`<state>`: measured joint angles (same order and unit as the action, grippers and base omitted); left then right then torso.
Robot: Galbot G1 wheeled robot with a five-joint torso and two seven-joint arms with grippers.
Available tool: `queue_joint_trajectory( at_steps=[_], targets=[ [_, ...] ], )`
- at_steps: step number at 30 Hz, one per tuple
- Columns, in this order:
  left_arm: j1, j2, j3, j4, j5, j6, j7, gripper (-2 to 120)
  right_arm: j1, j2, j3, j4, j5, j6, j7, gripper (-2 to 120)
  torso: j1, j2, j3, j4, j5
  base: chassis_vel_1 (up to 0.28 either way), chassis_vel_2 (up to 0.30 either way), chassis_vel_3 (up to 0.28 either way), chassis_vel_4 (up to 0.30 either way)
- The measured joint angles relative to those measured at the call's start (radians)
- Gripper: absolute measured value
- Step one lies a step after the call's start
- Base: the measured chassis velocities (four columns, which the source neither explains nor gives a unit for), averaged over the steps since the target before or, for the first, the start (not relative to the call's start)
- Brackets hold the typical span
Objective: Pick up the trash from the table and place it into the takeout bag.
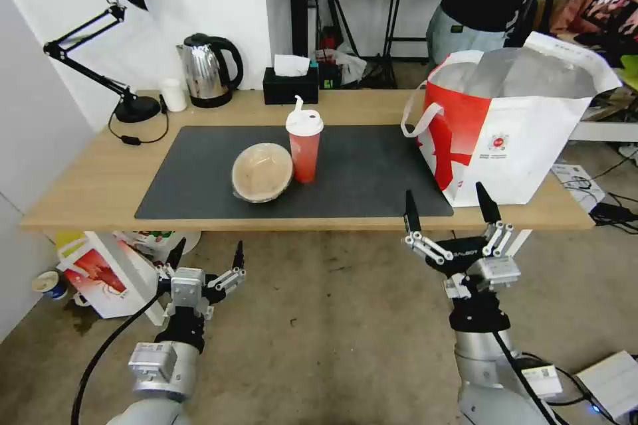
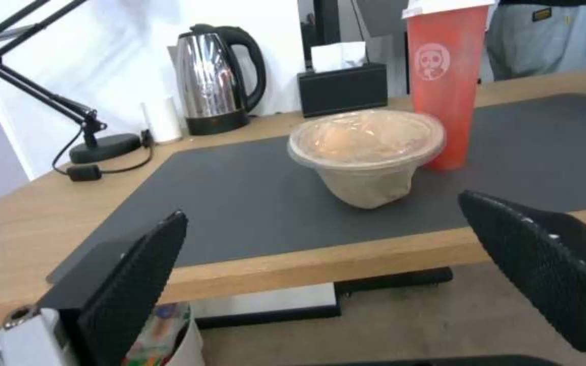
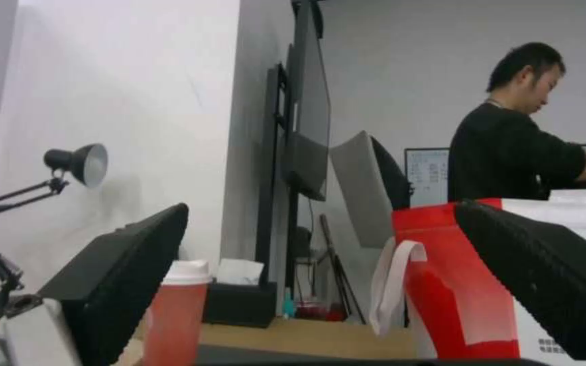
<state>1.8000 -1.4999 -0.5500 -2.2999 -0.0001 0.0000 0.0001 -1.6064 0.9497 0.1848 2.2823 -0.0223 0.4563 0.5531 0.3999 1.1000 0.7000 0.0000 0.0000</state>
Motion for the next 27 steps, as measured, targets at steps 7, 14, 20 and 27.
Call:
queue_joint_trajectory(
  at_steps=[7, 14, 20, 27],
  targets=[
    [0.000, 0.000, 0.000, 0.000, 0.000, 0.000, 0.000, 100, -0.006, -0.046, 0.009, -0.030, 0.009, 0.021, -0.017, 100, 0.000, 0.000, 0.000, -0.0001, 0.0000, 0.000, 0.000, 0.000, 0.000],
    [0.000, 0.000, 0.000, 0.000, 0.000, 0.000, 0.000, 100, -0.006, -0.081, 0.016, -0.064, 0.024, 0.044, -0.036, 100, 0.000, 0.000, 0.000, 0.0000, 0.0000, 0.000, 0.000, 0.000, 0.000],
    [0.000, 0.000, 0.000, 0.000, 0.000, 0.000, 0.000, 100, -0.010, -0.093, 0.016, -0.081, 0.032, 0.055, -0.036, 100, 0.000, 0.000, 0.000, 0.0000, 0.0000, 0.000, 0.000, 0.000, 0.000],
    [0.000, 0.000, 0.000, 0.000, 0.000, 0.000, 0.000, 100, -0.034, -0.093, 0.018, -0.115, 0.053, 0.070, -0.013, 100, 0.000, 0.000, 0.000, 0.0000, 0.0000, 0.000, 0.000, 0.000, 0.000]
  ],
)
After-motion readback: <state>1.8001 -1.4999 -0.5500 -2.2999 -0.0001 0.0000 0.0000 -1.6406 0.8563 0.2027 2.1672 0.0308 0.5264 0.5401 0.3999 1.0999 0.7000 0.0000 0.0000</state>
